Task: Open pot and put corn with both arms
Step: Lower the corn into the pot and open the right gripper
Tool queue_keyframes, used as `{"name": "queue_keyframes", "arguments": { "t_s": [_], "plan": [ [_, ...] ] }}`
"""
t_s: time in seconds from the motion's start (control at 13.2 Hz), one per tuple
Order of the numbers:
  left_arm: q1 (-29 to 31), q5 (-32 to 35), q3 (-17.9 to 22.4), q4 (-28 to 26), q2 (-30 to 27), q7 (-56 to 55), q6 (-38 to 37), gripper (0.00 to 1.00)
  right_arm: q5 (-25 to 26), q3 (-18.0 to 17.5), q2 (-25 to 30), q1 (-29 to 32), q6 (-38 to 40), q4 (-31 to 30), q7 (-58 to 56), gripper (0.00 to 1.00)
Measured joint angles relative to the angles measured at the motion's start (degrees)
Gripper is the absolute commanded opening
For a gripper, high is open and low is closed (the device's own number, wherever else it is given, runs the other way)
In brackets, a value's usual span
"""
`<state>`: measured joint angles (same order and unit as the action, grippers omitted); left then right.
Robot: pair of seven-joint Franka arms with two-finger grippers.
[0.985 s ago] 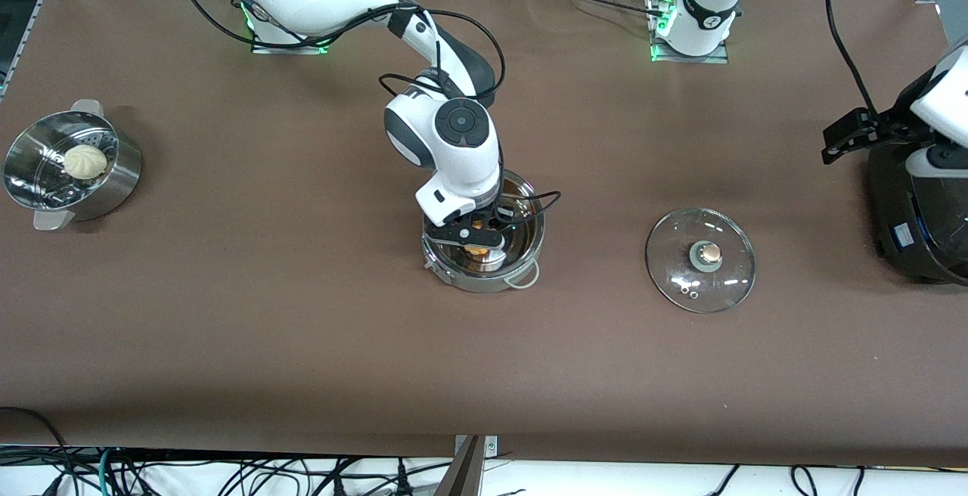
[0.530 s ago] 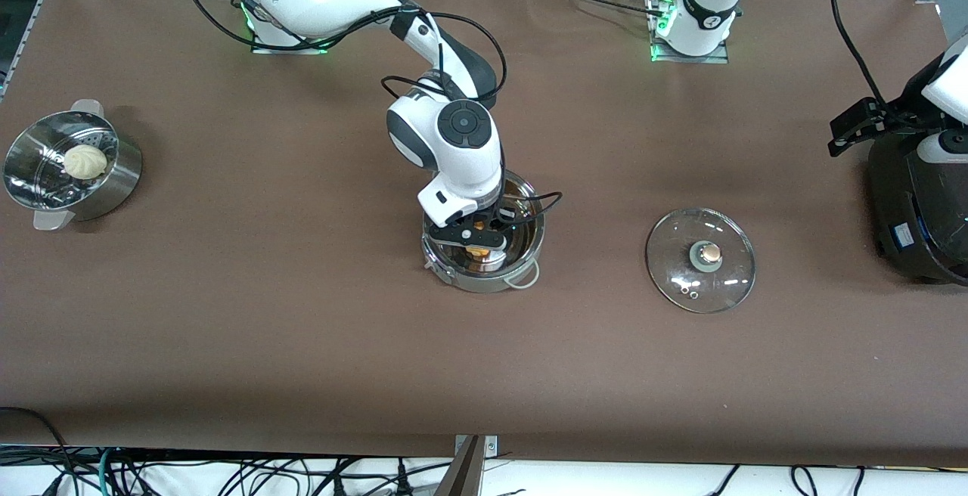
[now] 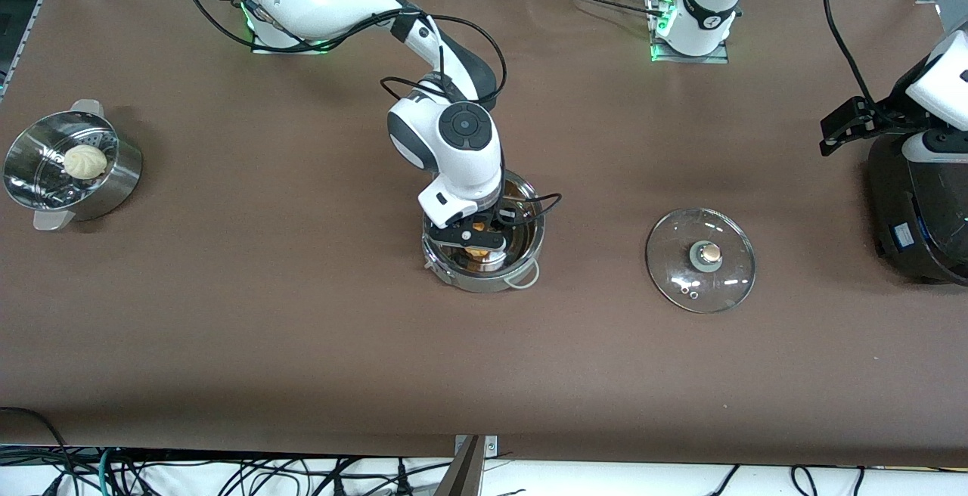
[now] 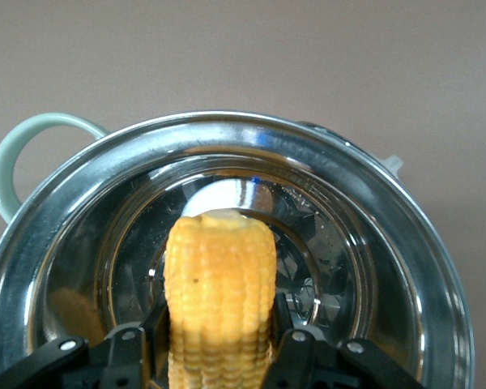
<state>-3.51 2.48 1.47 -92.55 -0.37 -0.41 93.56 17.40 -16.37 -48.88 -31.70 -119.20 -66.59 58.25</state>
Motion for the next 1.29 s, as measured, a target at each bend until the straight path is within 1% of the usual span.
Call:
{"name": "queue_keyframes", "arguments": {
  "t_s": [0.38,0.45,0.91,0.98,1.14,1.29],
  "plan": [
    [0.1,0.3,-0.9,0.0,0.0,0.0,-0.1,1.0,0.1,0.0,-0.1,0.0,-0.3,0.0,0.0,0.64],
    [0.1,0.3,-0.9,0.0,0.0,0.0,-0.1,1.0,0.1,0.0,-0.1,0.0,-0.3,0.0,0.0,0.67],
    [0.1,0.3,-1.3,0.0,0.0,0.0,-0.1,1.0,0.5,0.5,-0.1,-0.1,0.4,0.5,0.0,0.96],
    [0.1,0.3,-1.3,0.0,0.0,0.0,-0.1,1.0,0.7,0.7,0.0,-0.1,1.1,0.9,0.0,0.98],
    [0.1,0.3,-1.4,0.0,0.0,0.0,-0.1,1.0,2.0,1.1,0.7,0.2,2.8,1.7,-1.0,0.99],
    [0.1,0.3,-1.4,0.0,0.0,0.0,-0.1,1.0,2.8,1.4,2.4,1.2,6.0,2.5,-5.9,0.99]
  ]
}}
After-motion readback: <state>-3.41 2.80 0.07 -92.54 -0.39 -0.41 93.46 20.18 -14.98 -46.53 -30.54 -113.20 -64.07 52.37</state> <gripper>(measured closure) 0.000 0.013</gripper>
